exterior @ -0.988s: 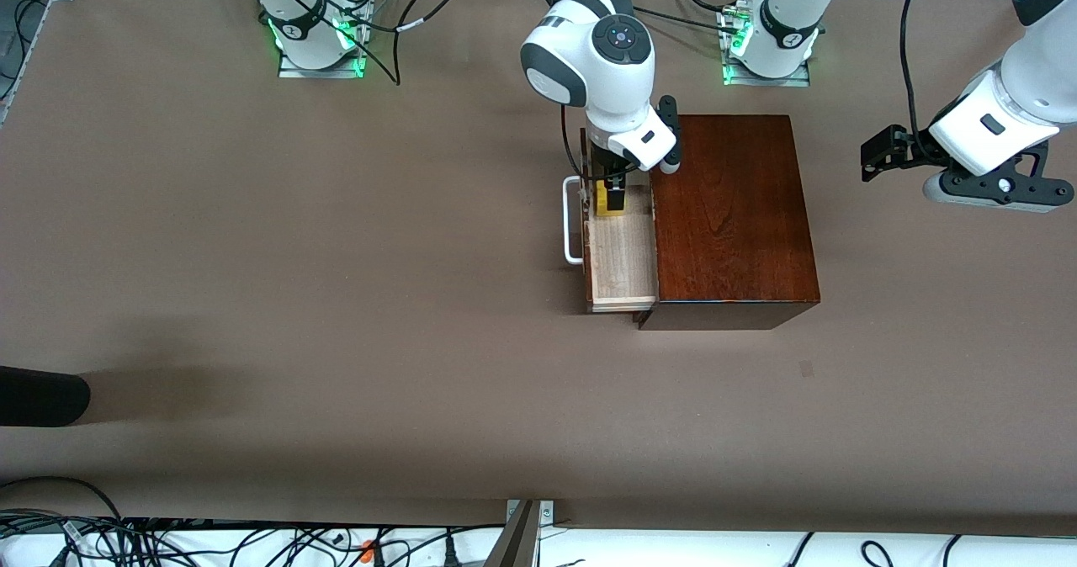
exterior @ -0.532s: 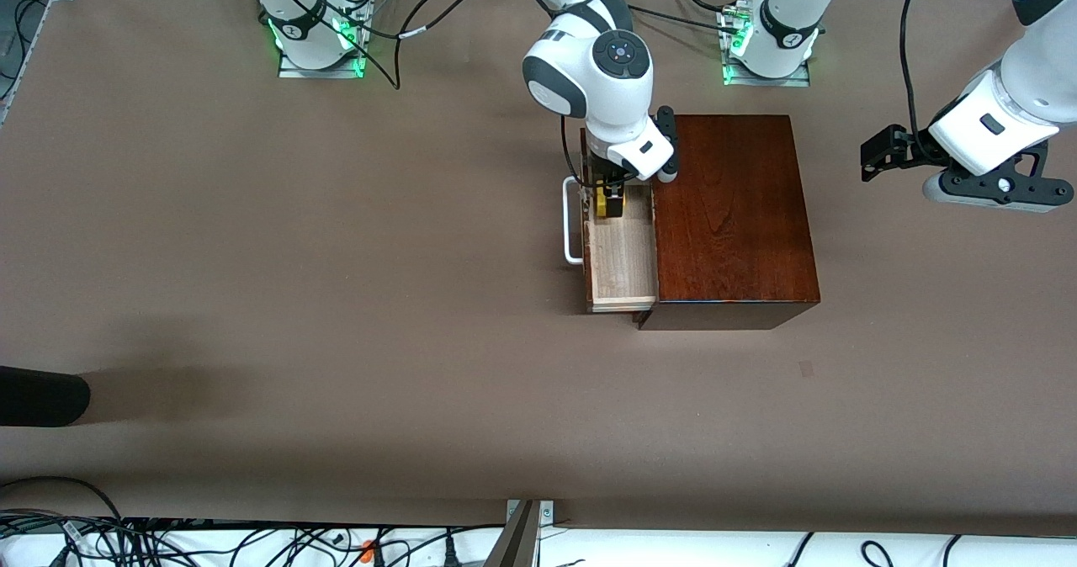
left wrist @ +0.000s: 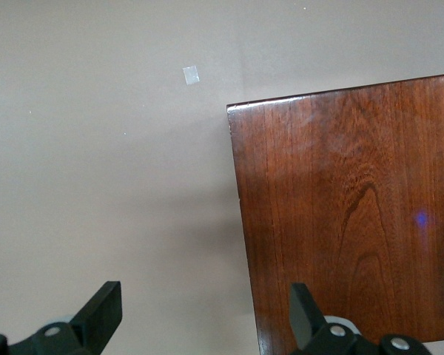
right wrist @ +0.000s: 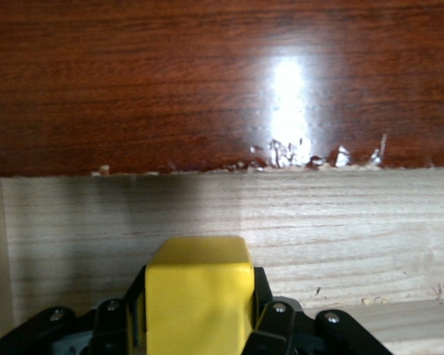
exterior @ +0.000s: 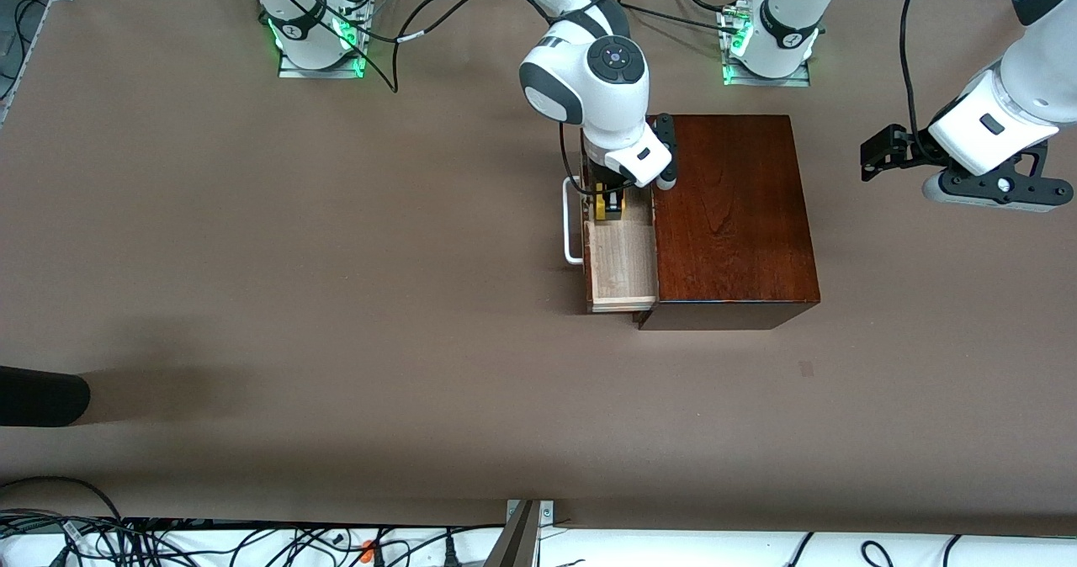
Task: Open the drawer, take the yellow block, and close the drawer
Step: 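Lift the cube out with the right gripper while the left gripper reaches the drawer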
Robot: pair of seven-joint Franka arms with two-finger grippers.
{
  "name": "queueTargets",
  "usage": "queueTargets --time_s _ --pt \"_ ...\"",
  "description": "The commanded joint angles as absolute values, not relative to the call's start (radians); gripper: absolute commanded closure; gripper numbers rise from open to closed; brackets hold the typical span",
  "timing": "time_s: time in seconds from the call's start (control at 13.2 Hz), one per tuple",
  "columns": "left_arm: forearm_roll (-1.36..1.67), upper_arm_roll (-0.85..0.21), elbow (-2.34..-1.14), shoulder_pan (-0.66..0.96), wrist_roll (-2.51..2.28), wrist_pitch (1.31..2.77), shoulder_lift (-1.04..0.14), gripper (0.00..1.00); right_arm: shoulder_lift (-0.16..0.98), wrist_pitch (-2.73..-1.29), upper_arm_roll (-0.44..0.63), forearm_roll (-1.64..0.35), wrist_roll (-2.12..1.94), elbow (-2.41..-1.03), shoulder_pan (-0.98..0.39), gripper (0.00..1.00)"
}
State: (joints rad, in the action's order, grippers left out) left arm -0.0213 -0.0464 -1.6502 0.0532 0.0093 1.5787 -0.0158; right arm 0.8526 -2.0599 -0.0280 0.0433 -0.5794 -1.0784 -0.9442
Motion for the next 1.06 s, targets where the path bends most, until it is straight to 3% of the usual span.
queueTargets --time_s 0.0,0.3,0.76,0.99 --pt "-0.032 -0.049 -1.646 0.054 0.031 1.566 0.003 0.00 0.822 -1.956 -0.031 0.041 -0.589 -1.004 -0.933 1.00" --pt "-0.031 -0.048 -1.646 0.054 0.031 1.565 0.003 0.00 0.672 -1.758 -0.028 -0.006 -0.506 -0.937 -0.902 1.00" --pt "-0.026 -0.049 -1.644 0.057 0.029 1.565 0.003 0.00 0.522 -1.513 -0.028 -0.057 -0.514 -0.939 -0.623 1.00" --pt "-0.023 -0.051 -1.586 0.101 0.026 1.522 -0.034 0.00 0.489 -1.473 -0.023 -0.046 -0.517 -0.940 -0.482 1.00"
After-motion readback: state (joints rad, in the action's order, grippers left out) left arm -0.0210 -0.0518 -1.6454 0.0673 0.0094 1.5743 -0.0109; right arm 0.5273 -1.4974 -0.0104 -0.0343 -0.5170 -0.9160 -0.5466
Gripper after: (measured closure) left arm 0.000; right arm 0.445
